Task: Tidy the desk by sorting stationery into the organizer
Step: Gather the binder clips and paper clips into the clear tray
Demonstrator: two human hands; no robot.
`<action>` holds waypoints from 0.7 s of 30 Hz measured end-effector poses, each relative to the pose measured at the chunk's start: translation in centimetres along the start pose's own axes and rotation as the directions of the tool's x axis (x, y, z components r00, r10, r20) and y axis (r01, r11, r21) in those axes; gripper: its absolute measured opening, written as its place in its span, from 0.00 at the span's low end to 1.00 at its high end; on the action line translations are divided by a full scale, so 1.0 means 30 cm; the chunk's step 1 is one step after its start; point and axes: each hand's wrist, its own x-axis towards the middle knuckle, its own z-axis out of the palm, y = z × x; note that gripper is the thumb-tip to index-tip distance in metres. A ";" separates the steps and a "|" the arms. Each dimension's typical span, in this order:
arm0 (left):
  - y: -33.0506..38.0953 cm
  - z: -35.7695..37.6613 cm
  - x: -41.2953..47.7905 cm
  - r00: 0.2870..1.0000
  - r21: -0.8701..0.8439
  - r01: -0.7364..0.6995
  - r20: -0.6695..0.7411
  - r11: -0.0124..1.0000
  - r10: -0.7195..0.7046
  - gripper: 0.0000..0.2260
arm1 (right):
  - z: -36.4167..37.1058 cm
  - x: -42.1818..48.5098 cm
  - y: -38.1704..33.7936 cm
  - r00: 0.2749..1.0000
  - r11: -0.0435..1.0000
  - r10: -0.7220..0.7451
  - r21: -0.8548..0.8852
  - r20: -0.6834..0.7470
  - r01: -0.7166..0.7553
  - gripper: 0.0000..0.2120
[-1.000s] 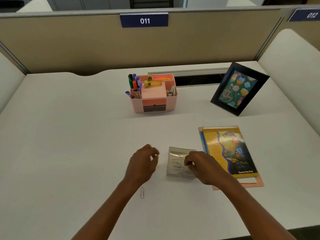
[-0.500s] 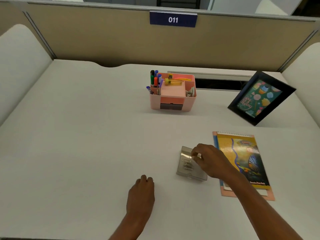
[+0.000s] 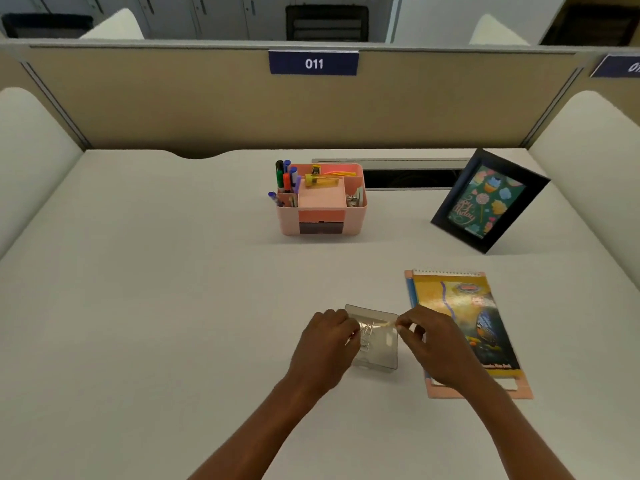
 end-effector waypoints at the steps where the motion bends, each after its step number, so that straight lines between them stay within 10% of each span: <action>1: 0.004 0.018 0.030 0.998 0.029 -0.052 0.023 0.998 0.051 0.01 | -0.002 -0.009 0.002 1.000 1.000 0.011 0.004 -0.012 -0.011 0.02; 10: -0.053 0.091 0.044 0.994 0.052 -0.083 0.072 0.995 0.079 0.09 | 0.026 -0.061 -0.022 0.912 0.934 0.358 -0.074 0.200 -0.350 0.38; 16: -0.068 0.106 -0.005 0.889 -0.152 0.448 0.180 0.881 -0.421 0.21 | 0.096 -0.055 -0.037 0.866 0.882 0.456 0.022 0.205 -0.470 0.43; 21: -0.077 0.110 -0.014 0.857 -0.302 0.505 0.282 0.808 -0.431 0.14 | 0.133 -0.021 -0.046 0.883 0.895 0.423 0.062 0.202 -0.442 0.15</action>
